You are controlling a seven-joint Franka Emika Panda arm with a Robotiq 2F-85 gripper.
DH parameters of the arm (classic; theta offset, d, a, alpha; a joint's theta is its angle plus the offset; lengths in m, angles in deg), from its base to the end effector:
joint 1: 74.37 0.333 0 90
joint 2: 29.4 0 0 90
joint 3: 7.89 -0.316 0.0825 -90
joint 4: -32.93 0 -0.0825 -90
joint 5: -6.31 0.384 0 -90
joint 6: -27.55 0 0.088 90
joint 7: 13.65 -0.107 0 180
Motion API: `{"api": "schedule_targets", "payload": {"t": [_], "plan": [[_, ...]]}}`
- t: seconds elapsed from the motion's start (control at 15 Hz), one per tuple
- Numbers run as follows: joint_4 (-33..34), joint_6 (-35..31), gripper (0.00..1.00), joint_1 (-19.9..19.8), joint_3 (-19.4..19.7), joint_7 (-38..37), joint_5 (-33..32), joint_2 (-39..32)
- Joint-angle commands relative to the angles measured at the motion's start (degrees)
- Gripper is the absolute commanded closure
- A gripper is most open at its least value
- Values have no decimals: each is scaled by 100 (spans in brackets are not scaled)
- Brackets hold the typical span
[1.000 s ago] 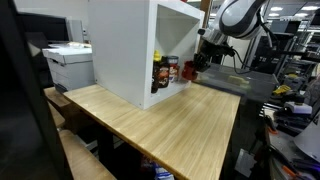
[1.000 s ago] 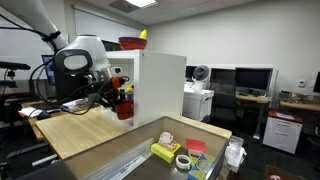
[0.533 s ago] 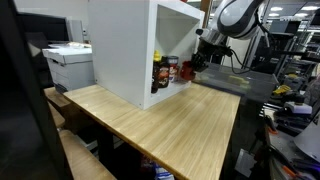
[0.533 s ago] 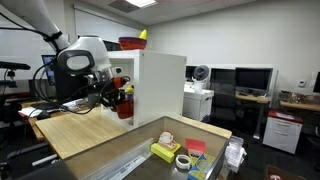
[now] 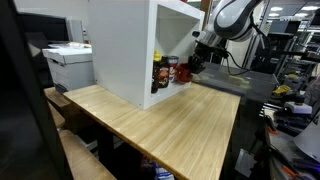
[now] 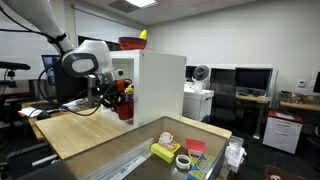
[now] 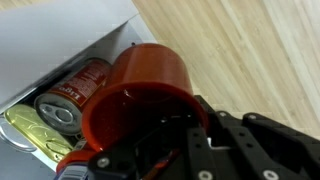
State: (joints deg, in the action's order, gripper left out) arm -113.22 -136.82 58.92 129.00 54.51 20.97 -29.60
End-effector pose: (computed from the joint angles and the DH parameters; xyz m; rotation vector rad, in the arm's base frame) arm 0.4787 -0.0444 0.3022 2.7084 1.2945 0.4843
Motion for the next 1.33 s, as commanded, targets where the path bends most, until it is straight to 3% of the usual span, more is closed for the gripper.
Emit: {"api": "schedule_targets", "payload": {"t": [0.0,1.27], "plan": [[116,-165,98,0,5,-119,-97,183],[512,-930,98,-48,-368,136,1386,995]]}}
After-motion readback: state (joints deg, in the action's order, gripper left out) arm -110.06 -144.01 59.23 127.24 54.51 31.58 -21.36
